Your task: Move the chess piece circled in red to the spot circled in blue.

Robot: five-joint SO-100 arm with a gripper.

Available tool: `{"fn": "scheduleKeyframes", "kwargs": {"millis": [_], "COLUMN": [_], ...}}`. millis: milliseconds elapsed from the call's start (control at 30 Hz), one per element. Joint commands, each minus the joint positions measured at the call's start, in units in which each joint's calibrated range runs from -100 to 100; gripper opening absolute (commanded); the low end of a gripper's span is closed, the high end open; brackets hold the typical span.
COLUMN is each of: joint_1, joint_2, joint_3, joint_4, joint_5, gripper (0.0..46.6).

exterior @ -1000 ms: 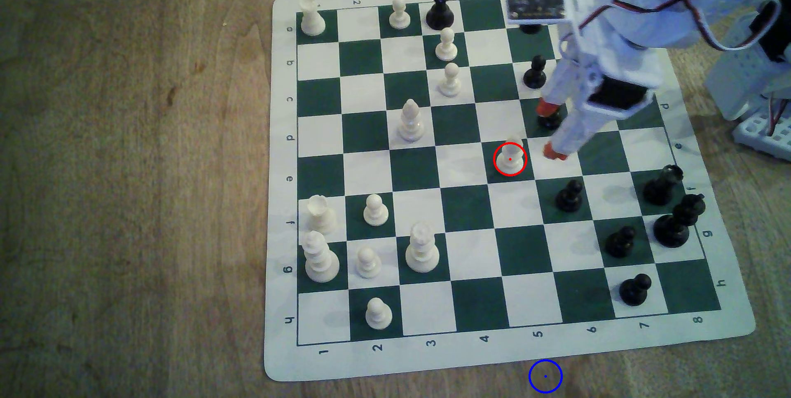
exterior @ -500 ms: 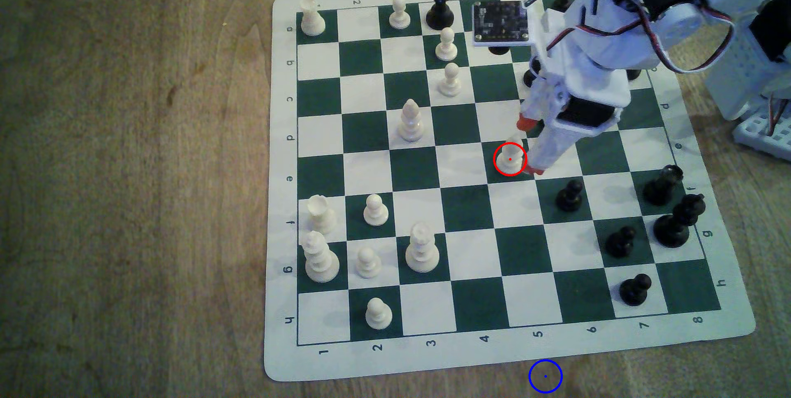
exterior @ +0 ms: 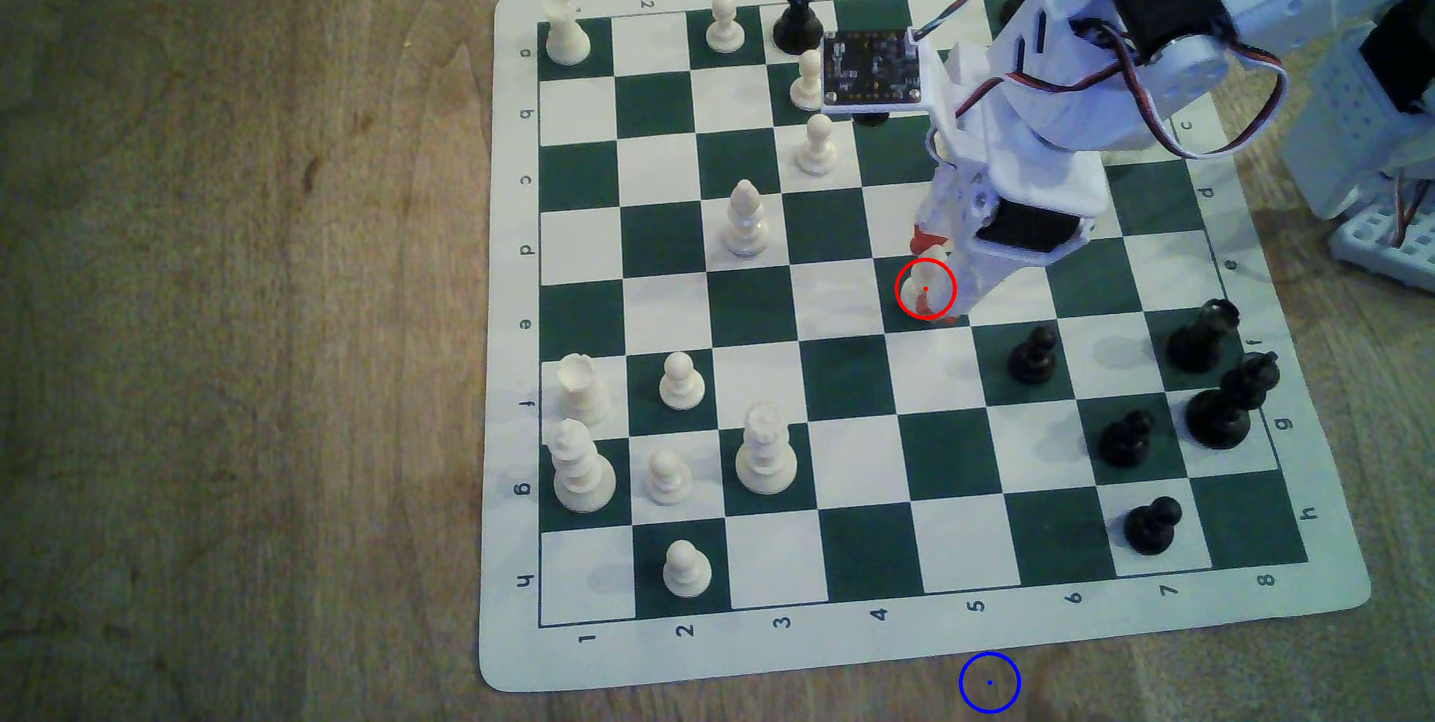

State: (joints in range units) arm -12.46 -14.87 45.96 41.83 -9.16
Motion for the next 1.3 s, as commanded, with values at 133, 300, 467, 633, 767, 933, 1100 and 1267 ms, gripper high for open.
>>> {"fn": "scheduleKeyframes", "kwargs": {"millis": [133, 300, 467, 633, 767, 933, 1100, 1267], "joint_1": [-0.25, -0.72, -0.95, -2.98, -7.21, -17.30, -24.96, -27.47], "joint_2": [-1.26, -1.00, -3.12, -9.15, -12.04, -11.27, -6.60, 1.88], "joint_3": [-4.98, -4.98, -4.98, -6.61, -9.60, -13.95, -19.75, -26.01], "joint_4": [0.51, 0.51, 2.48, 6.65, 8.37, 9.44, 8.45, 6.32], "joint_5": [0.15, 0.29, 0.29, -0.83, -3.32, -6.94, -7.57, -6.40], "gripper": [5.9, 1.0, 0.4, 0.4, 0.5, 0.7, 1.1, 1.3]}}
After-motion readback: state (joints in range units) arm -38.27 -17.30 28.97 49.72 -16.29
